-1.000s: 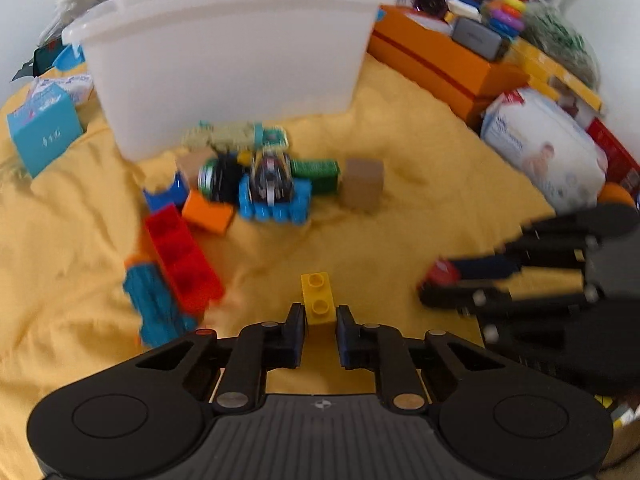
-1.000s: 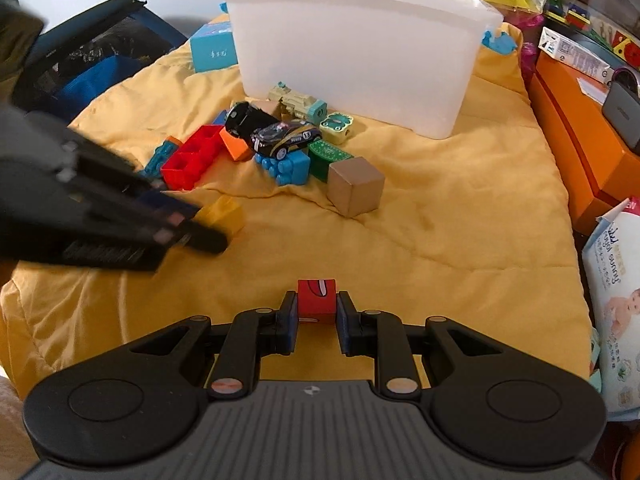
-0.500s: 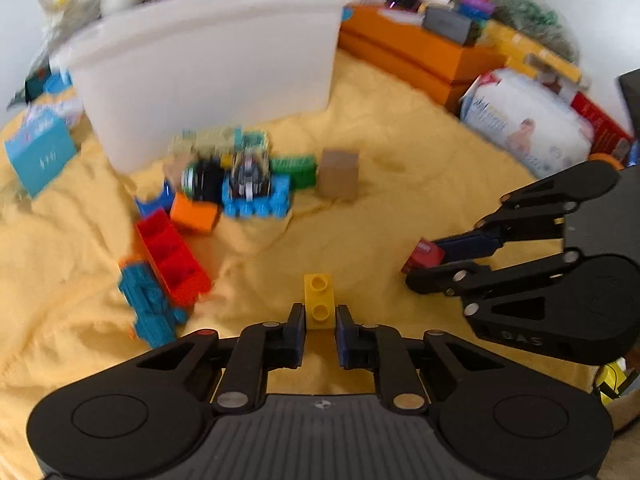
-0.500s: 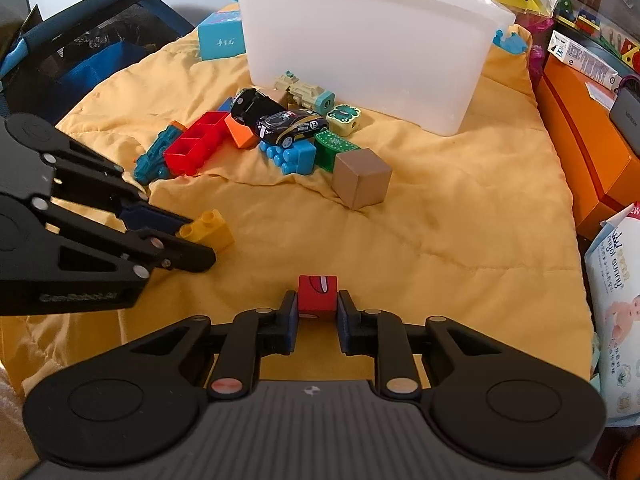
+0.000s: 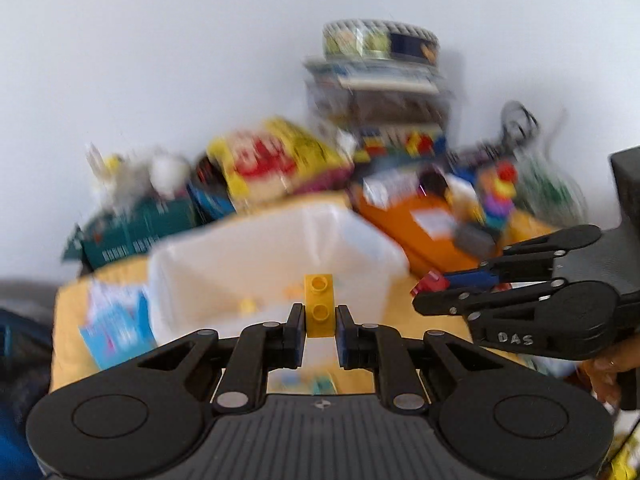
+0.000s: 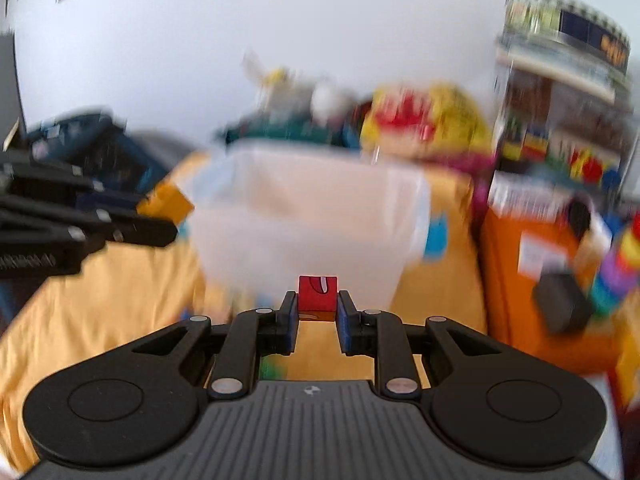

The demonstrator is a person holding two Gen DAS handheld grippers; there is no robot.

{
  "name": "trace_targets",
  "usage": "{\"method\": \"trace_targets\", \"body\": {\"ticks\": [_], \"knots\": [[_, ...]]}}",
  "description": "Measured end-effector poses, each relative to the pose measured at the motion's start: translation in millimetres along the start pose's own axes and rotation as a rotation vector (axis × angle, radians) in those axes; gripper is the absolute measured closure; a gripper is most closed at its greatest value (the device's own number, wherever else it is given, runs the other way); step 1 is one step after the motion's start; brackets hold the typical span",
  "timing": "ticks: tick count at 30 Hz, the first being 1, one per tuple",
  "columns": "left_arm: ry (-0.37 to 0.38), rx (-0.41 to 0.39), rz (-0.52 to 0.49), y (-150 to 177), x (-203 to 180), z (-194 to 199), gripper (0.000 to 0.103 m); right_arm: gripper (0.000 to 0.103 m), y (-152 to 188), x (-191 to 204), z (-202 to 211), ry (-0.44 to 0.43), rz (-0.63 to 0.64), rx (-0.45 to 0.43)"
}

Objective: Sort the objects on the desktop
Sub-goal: 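Lift both bricks over the white bin and open both tools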

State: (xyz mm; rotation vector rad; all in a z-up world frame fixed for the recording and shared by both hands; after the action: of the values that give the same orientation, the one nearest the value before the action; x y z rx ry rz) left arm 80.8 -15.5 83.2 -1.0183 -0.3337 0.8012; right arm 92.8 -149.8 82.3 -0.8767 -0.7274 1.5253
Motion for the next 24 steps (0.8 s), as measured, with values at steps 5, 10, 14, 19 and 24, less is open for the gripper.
{"method": "trace_targets", "body": {"ticks": [5,10,14,19,24], "knots": [[-0.063,-0.071,0.001,-50.2,28.1,-14.4,0.085,0.08,-56.9,-10.3,-14.3,0.016,-0.042,-0.093],[-0.116,-0.052,0.061,-70.9,64.9,-46.3,0.085,0.08,-82.0,-14.0,-46.1,0.028,-0.039,-0.091],[-0.15,0.019,0.074,-57.0,85.6,-83.8,0.084,0.08,-67.9,-13.1,-85.5,0.036,-0.045,0.009],[-0.107,0.12,0.085,-26.0,84.4,-109.5,0.067,0.068,-37.1,-7.9,-106.2,0.065,-0.01,0.113],[-0.155,0.083,0.034,-30.9,79.6,-85.9,0.052,0.055,-41.4,-9.3,-85.8,0.066,0.015,0.05]]}}
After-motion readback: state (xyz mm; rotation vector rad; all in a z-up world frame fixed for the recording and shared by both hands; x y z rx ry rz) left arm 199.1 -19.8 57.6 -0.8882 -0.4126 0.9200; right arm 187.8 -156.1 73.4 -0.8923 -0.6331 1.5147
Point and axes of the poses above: each gripper's, at about its wrist camera, not at the fingertips, and z roughly against the way its jaws point, x to its left, y to its underside, the point moved 8 cm from there along -z, roughly the way its jaws point, and after that the axes turned 14 degrees about y, right-handed, at the moved point
